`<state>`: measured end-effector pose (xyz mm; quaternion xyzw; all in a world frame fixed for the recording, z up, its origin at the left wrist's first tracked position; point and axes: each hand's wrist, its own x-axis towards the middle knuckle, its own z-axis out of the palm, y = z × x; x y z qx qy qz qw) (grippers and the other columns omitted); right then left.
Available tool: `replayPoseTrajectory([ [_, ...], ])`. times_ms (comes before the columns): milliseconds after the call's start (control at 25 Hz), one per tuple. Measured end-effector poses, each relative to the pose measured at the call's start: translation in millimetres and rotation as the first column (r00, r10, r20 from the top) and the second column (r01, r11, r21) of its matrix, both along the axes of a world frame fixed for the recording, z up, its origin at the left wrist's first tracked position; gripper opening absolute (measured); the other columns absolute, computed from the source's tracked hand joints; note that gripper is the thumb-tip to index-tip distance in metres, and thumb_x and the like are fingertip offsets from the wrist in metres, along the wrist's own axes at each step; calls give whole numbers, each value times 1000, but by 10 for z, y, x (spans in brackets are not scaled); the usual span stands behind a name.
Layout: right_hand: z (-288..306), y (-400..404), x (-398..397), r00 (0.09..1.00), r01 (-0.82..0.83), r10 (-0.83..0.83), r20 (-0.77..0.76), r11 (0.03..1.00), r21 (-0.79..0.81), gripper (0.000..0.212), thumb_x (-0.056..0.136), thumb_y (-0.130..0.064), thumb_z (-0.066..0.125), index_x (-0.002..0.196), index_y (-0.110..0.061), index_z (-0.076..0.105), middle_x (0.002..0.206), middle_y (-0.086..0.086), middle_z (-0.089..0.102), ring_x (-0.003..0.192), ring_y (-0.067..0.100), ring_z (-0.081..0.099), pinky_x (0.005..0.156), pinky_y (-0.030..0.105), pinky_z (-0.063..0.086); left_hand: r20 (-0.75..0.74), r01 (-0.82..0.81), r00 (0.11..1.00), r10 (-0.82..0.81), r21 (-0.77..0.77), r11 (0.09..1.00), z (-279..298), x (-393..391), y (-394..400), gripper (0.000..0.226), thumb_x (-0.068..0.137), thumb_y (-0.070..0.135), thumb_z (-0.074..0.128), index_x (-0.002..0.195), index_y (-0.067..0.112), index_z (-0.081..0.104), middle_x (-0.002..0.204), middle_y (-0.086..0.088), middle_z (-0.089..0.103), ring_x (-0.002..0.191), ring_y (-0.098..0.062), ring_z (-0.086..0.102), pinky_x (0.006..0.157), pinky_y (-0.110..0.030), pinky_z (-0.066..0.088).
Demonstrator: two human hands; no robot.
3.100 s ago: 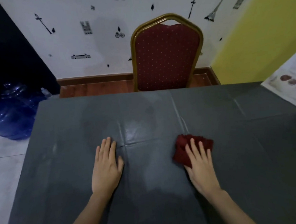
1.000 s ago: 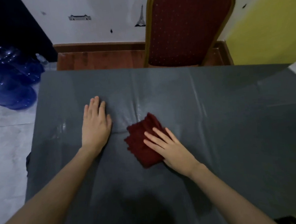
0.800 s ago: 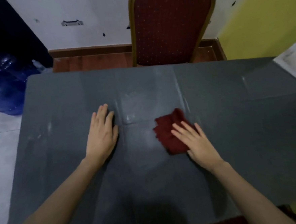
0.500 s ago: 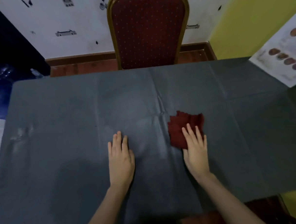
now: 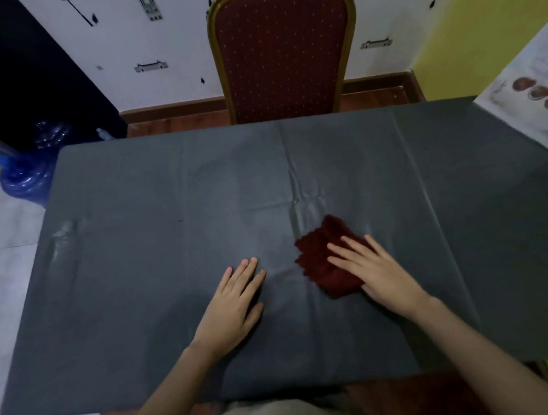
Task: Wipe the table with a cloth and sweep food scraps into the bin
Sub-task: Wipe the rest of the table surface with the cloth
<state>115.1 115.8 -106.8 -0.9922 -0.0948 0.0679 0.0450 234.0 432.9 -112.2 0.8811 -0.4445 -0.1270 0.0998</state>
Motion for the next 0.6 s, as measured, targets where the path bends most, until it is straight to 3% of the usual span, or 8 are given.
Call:
replayPoseTrajectory([
  [120, 20, -441, -134, 985, 171, -171, -17, 985, -20, 99, 56, -3, 71, 145, -24, 34, 156, -5, 26, 144, 20, 21, 113, 49, 20, 54, 22, 998, -20, -31, 999, -78, 134, 29, 51, 95, 37, 43, 142, 19, 45, 157, -4, 28, 146, -20, 24, 119, -41, 12],
  [200, 20, -464, -112, 941, 337, -338, 21, 940, 49, 90, 63, 2, 68, 144, -22, 35, 155, -5, 27, 144, 22, 21, 114, 52, 20, 105, -82, 991, 86, -47, 996, -122, 401, 40, 51, 93, 39, 41, 138, 16, 49, 155, -7, 34, 143, -23, 30, 119, -43, 12],
  [240, -2, -355, -44, 884, 456, -465, 44, 881, 128, 81, 69, 5, 64, 142, -20, 38, 154, -4, 29, 143, 25, 23, 114, 54, 20, 103, -185, 976, 191, -62, 981, -136, 575, 55, 53, 92, 41, 39, 138, 15, 49, 154, -8, 35, 143, -24, 31, 118, -44, 11],
  [320, -45, 39, 204, 669, 701, -743, 25, 642, 309, 63, 79, 5, 55, 137, -15, 44, 153, 0, 32, 143, 30, 21, 114, 57, 16, 61, -343, 935, 348, -77, 936, -137, 848, 96, 57, 92, 43, 36, 140, 15, 46, 155, -8, 32, 145, -24, 27, 120, -45, 11],
  [400, -60, 475, 579, 462, 830, -885, -56, 409, 378, 60, 82, 2, 53, 139, -13, 43, 155, 5, 29, 144, 33, 15, 113, 60, 10, -23, -407, 913, 408, -121, 905, -141, 910, 99, 58, 90, 43, 38, 141, 15, 45, 157, -6, 30, 146, -22, 21, 121, -43, 7],
  [440, -50, 657, 773, 416, 852, -906, -83, 356, 384, 61, 82, 0, 54, 140, -14, 42, 156, 6, 26, 144, 34, 13, 113, 60, 8, -83, -436, 900, 428, -152, 887, -130, 898, 78, 58, 89, 40, 42, 141, 15, 45, 157, -5, 29, 147, -21, 19, 121, -40, 3],
  [520, -23, 931, 1077, 455, 836, -885, -105, 383, 392, 61, 83, -2, 55, 141, -17, 42, 157, 5, 23, 145, 34, 11, 113, 60, 7, -187, -486, 871, 454, -193, 852, -105, 854, 43, 58, 86, 35, 49, 141, 15, 45, 158, -3, 27, 148, -17, 14, 120, -34, -4],
  [600, -12, 1093, 1204, 617, 738, -784, -65, 548, 395, 63, 82, -1, 55, 141, -17, 42, 156, 6, 25, 144, 35, 13, 114, 61, 9, -198, -486, 871, 449, -218, 846, -115, 828, 43, 58, 86, 32, 51, 142, 15, 44, 158, -2, 26, 148, -16, 13, 120, -33, -5],
])
